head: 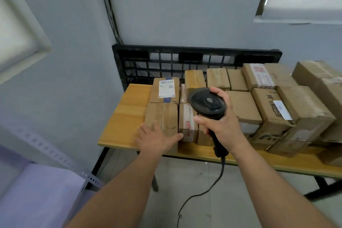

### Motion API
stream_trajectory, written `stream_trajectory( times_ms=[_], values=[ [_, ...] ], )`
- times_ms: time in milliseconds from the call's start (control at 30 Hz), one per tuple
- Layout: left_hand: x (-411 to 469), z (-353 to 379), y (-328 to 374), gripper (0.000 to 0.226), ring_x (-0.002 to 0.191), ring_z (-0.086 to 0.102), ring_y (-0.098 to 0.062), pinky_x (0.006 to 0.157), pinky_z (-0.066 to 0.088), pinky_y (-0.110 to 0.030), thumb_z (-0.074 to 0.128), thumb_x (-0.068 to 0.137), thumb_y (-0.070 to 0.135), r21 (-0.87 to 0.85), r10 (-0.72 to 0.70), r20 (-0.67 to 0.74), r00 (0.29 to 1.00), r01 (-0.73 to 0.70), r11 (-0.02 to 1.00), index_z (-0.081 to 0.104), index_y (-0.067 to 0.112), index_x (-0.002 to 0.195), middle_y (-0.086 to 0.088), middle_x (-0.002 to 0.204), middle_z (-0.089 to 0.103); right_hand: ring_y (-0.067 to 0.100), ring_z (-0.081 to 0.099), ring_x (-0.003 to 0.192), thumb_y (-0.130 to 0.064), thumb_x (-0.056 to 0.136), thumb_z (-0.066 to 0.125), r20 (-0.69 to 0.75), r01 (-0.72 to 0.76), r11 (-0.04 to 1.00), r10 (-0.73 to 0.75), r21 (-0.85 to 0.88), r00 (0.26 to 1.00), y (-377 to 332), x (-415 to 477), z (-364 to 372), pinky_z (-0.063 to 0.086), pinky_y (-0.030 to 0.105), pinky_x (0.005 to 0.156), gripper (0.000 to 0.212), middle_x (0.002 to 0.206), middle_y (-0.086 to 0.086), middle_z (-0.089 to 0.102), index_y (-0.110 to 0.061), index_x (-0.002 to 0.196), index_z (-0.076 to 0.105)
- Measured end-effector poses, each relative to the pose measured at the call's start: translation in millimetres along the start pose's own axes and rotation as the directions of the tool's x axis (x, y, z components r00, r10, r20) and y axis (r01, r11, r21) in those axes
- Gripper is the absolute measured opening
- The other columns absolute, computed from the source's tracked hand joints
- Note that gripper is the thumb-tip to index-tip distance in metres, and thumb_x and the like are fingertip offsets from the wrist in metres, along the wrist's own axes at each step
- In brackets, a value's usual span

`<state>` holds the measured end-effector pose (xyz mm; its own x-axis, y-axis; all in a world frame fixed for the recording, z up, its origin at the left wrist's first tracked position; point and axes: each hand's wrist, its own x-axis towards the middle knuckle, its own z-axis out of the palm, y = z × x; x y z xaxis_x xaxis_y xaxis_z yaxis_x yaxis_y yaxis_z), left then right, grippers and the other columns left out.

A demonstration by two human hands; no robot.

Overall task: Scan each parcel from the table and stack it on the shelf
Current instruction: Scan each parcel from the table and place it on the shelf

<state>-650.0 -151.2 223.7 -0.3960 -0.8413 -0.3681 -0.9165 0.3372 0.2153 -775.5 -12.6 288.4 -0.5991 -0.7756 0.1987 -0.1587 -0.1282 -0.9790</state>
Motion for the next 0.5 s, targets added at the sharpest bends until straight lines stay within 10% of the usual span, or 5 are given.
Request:
stream_trajectory(
  times_ms=[167,333,500],
  values=[
    [26.3,8.1,-2.9,0.120,0.145,0.001,-0.046,0.115,0.015,-0.058,0.038,0.067,0.092,0.070,-0.031,0.084,0.996,0.025,0.997,0.003,0.018,0.154,-0.027,0.158,-0.006,0.029,0.056,0.098,-0.037,0.057,0.083,-0.016,-0.040,0.996,0.038,-0.080,0.999,1.3,11.7,19.3,0.053,0.050,0.087,0.083,0.129,-0.006,0.052,-0.047,0.128,0.043],
    [38.8,-4.2,-18.9,0.115,0.143,0.015,-0.044,0.113,0.026,-0.051,0.050,0.069,0.082,0.032,-0.007,0.159,0.987,0.001,0.999,0.010,0.013,0.152,-0.027,0.156,0.006,0.010,0.065,0.073,0.001,0.074,0.079,-0.039,-0.063,0.996,0.060,-0.069,0.997,3.6,19.8,41.2,0.056,0.028,0.055,0.077,0.124,-0.011,0.049,-0.037,0.130,0.044],
    [49.0,-30.9,-72.5,0.095,0.125,0.040,-0.024,0.101,0.041,-0.041,0.066,0.073,0.063,-0.408,0.119,0.266,0.956,0.000,0.913,0.024,0.022,0.147,-0.005,0.146,0.034,0.015,0.063,0.070,-0.001,0.075,0.079,-0.024,-0.100,0.994,0.099,-0.049,0.995,9.5,25.5,59.1,0.058,0.033,0.056,0.076,0.130,-0.001,0.050,-0.048,0.124,0.044]
  ],
)
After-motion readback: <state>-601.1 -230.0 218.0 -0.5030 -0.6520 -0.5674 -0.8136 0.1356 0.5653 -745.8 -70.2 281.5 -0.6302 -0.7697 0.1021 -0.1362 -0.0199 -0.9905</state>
